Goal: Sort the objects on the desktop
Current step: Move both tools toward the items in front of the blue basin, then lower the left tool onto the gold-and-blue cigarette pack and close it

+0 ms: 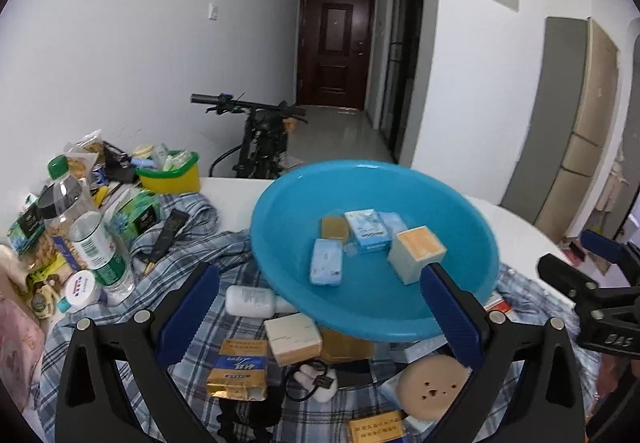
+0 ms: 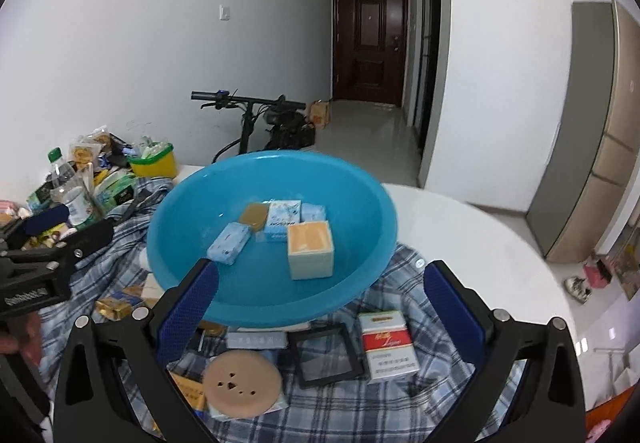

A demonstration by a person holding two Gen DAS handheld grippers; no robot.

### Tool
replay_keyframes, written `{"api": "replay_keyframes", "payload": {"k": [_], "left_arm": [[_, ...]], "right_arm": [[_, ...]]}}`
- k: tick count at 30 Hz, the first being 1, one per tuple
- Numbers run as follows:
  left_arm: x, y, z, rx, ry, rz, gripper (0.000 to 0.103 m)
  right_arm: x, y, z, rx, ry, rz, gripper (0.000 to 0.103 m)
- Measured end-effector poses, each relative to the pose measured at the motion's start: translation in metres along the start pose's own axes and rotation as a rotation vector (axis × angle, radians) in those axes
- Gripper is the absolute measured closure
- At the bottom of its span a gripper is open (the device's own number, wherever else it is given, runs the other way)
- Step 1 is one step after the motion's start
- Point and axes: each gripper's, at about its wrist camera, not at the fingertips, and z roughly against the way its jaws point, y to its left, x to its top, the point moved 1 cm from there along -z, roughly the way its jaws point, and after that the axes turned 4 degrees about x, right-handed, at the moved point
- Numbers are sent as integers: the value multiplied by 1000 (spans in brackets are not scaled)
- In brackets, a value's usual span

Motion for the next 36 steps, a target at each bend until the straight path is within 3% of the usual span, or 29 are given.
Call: {"api": "replay_keyframes", "payload": {"k": [7,10,13,25,33,36], "left_arm": [[-23,-4,-10,18,40,-21,1],[-33,-6,-10,-28,49,-17,1],[-41,-7,-13,-35,72,-30,8],[-93,-12,-42,-55,216,-80,17],[-139,-23,-46,-108,360,-110,17],[-154,-32,-41,-110,378,-133,17]], "right_arm": [[-17,1,-12,12,58,0,6],[-28,5,-16,31,81,4,6],[-39,12,-19,50,102,21,6],[-93,36,-48,120,243,80,6],[-106,28,-51,102,265,76,6],[-105,23,-50,80,253,65,6]]}}
